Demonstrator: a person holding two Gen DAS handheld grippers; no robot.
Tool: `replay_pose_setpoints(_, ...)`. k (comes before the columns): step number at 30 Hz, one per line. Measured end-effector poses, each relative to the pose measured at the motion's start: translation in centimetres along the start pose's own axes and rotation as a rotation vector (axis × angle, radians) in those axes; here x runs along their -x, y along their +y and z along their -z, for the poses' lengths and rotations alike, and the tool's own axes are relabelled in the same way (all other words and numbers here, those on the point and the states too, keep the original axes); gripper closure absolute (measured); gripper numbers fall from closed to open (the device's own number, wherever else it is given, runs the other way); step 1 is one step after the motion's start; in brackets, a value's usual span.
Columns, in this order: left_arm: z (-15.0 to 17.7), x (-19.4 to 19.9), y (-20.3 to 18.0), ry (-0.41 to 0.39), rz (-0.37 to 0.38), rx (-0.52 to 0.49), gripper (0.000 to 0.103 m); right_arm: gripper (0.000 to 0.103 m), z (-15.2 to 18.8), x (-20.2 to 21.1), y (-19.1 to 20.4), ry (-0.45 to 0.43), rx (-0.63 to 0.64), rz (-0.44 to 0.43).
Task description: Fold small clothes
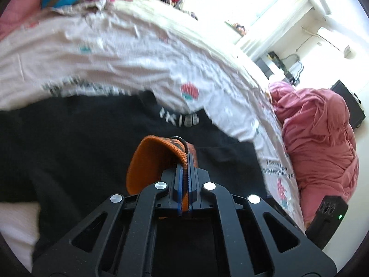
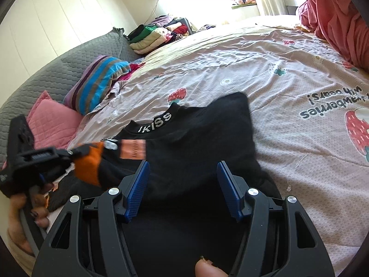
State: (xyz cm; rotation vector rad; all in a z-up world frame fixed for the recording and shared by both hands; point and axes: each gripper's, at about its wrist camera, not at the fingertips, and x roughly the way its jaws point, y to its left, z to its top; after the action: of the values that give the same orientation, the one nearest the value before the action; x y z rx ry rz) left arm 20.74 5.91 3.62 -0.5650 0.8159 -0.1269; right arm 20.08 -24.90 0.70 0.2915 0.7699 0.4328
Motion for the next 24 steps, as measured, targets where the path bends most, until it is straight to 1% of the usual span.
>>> replay_pose_setpoints(4,-1.2,2.6,0.4,-0.065,-0.01,0.006,0.103,0.044,-0.2,0.3,-0.3,-0.006,-0.006,0.007)
replay_pose_setpoints(6,-1.3,3.4,1.0,-0.079,-0.013,0.011,0.103,0.044,-0.3,0.2,-0.4,-0.006,-0.005,0.017)
replay_pose_setpoints(12,-0.6,2.6,2.0,-0.049,-0.041,0.02,0.103,0.044,-0.3,-0.4,-0.4,0.011,-0.001,0.058)
replay_pose_setpoints(19,0.6,1.7,3.9,-0.016,-0.073,0.04,0.103,0.044,-0.5,-1.5,0.0,0.032,0.036,0.092)
replay_pose_setpoints(22,0.7,2.2,4.6,-0.02,-0.065,0.053,0.103,0.044,-0.6,-1.9,0.4,0.038,0.057,0.1)
replay_pose_setpoints(24,0.7,2.7,4.7,-0.035,-0.08,0.049,0.103,0.044,-0.7,-2.2,0.7,0.041,0.075,0.103)
